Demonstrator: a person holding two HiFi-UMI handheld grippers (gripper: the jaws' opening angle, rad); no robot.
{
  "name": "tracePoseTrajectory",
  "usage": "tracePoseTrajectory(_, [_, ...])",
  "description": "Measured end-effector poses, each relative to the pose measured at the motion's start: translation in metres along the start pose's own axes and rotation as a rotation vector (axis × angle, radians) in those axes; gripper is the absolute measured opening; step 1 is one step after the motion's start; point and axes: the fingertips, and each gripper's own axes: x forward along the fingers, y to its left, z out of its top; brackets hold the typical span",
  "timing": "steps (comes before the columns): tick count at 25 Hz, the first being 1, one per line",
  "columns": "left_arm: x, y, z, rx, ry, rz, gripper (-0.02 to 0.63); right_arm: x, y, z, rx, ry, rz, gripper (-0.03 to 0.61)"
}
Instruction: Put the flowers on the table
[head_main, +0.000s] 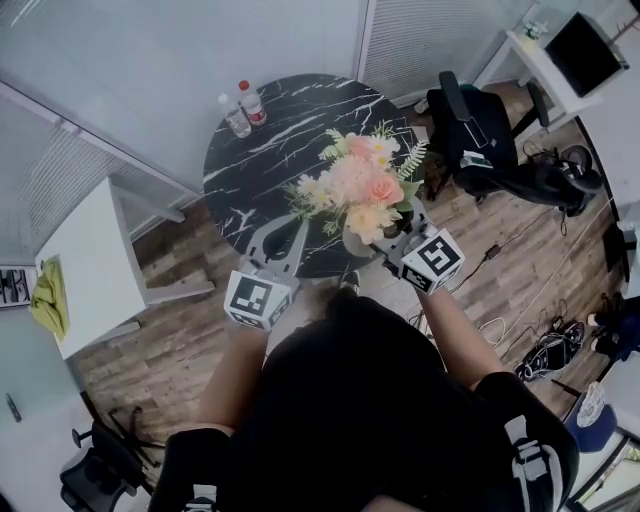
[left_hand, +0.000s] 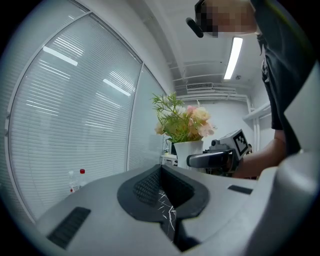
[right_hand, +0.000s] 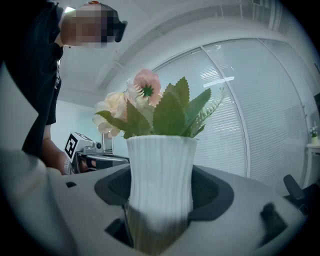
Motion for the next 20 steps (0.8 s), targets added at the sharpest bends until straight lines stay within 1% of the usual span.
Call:
tracePoseTrajectory(6, [0.030,0.008,0.004,-0.008,0.007,0.054,0.012,0.007,-0.037,-0.001,-0.013,0.004,0.035,0.339])
tracePoseTrajectory(12, [0.049,0.022,0.000,-0.021,0.020,0.092,0.012,0.021,-0.066,-0.007,0.001,0.011,0.044,0.339])
tracePoseTrajectory(15, [0.060,0.033,-0.008,-0.027,0.034,0.101,0.012,0.030,-0.080,-0.015,0.006,0.025,0.033,0.339])
tracePoseTrajectory(20, [0.079,0.056,-0.021,-0.036,0.042,0.084,0.012,0.054,-0.104,-0.032,0.019,0.035,-0.004,0.339])
